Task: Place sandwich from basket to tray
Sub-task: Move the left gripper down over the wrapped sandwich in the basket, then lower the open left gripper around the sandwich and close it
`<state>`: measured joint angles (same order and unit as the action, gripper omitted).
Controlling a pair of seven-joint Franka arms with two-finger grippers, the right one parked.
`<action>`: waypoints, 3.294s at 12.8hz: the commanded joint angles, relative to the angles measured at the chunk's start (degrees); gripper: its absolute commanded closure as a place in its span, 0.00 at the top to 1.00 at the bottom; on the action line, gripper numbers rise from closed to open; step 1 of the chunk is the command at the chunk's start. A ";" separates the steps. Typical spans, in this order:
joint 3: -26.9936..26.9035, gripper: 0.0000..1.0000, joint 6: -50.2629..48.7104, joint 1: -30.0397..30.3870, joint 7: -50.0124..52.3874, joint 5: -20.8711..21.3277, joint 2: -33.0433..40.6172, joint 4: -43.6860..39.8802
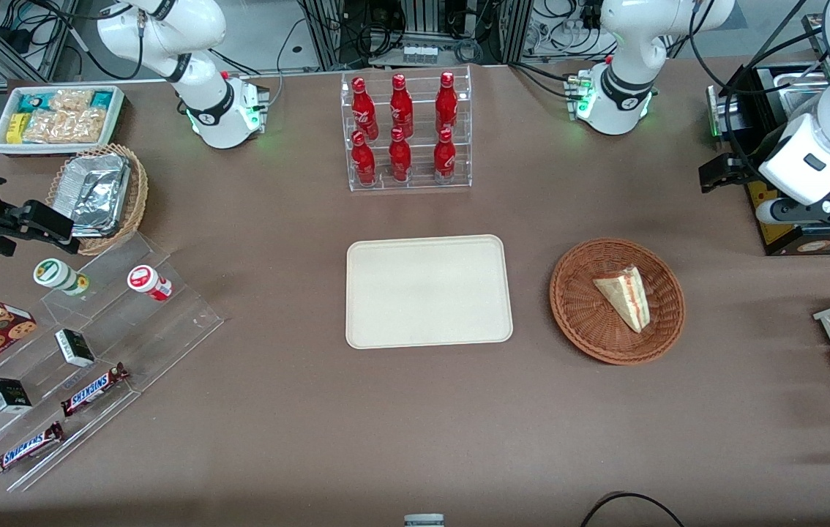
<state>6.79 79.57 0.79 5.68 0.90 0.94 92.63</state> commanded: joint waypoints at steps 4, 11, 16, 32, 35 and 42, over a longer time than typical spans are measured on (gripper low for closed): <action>1.12 1.00 2.16 -0.44 -0.58 -0.55 -0.41 5.27; 1.30 1.00 22.34 -1.66 -0.58 -0.11 -3.58 20.10; 1.21 1.00 43.52 -1.76 0.12 -0.20 -3.23 33.99; 1.21 1.00 68.60 -1.93 42.04 -0.72 -11.13 42.10; 1.21 0.92 68.97 -1.76 42.22 -0.81 -11.84 42.10; 1.30 0.07 64.94 -2.02 36.52 -0.64 -10.09 41.32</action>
<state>7.96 147.08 -0.98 44.25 0.53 -10.73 134.32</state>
